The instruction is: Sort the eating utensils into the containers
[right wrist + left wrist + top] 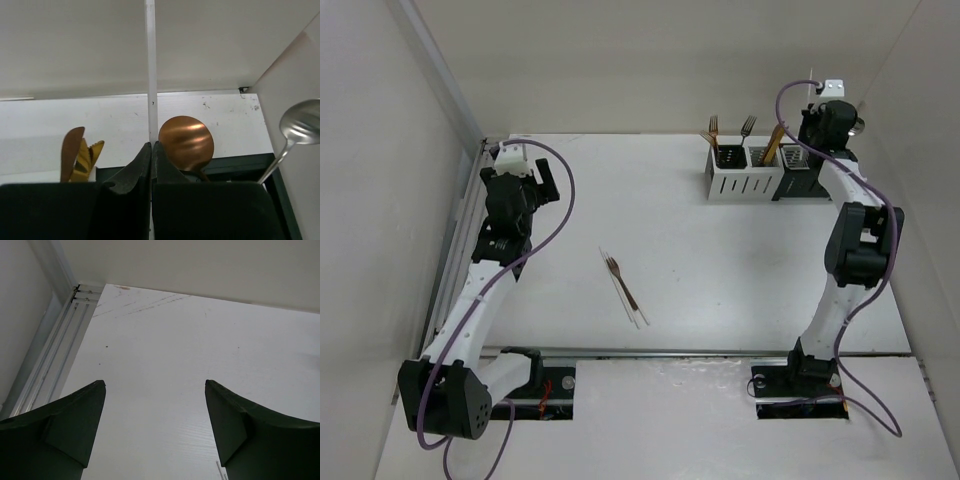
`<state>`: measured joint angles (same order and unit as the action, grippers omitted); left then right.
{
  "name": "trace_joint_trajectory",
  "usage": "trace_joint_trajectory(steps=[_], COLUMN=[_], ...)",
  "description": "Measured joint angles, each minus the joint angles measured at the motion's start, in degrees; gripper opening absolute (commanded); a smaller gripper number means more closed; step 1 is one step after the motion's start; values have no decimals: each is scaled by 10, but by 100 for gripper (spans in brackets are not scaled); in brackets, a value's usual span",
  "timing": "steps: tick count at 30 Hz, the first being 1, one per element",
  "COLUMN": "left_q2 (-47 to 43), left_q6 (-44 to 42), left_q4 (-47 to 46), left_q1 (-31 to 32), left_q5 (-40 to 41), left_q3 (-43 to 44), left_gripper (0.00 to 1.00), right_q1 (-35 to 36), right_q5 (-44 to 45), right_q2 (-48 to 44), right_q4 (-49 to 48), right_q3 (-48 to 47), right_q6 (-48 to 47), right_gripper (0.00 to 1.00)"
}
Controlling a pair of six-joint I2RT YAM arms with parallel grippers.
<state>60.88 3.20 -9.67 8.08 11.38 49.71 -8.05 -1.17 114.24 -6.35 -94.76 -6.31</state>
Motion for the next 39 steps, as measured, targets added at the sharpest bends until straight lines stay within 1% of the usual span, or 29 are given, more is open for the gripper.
trace_joint_trajectory(steps=[4,8,12,15,19,29,39], left_q2=[2,2,5,7,9,7,0], left_q6=[-4,-7,-8,-10,-12,-13,-12], left_q4=[11,19,19,19,18,11,9], left_q1=[0,0,0,0,0,0,0], left_q5=[-2,-2,-2,-3,-5,-8,-8], left_q3=[7,7,10,10,11,11,11], left_gripper=[77,77,77,77,77,77,77], right_q1=[-6,-7,-7,-7,-7,-7,-7], right_q5=[-9,-26,-37,-48,-50,-63,-71], right_q2=[31,32,15,7,-12,-74,-104], right_q4=[-21,-60,-109,-121,-121,-122,-122], right_q3=[-1,13,81,128,159,165,165], right_q6=[2,10,15,14,14,15,19], right_gripper=[0,0,0,0,0,0,0])
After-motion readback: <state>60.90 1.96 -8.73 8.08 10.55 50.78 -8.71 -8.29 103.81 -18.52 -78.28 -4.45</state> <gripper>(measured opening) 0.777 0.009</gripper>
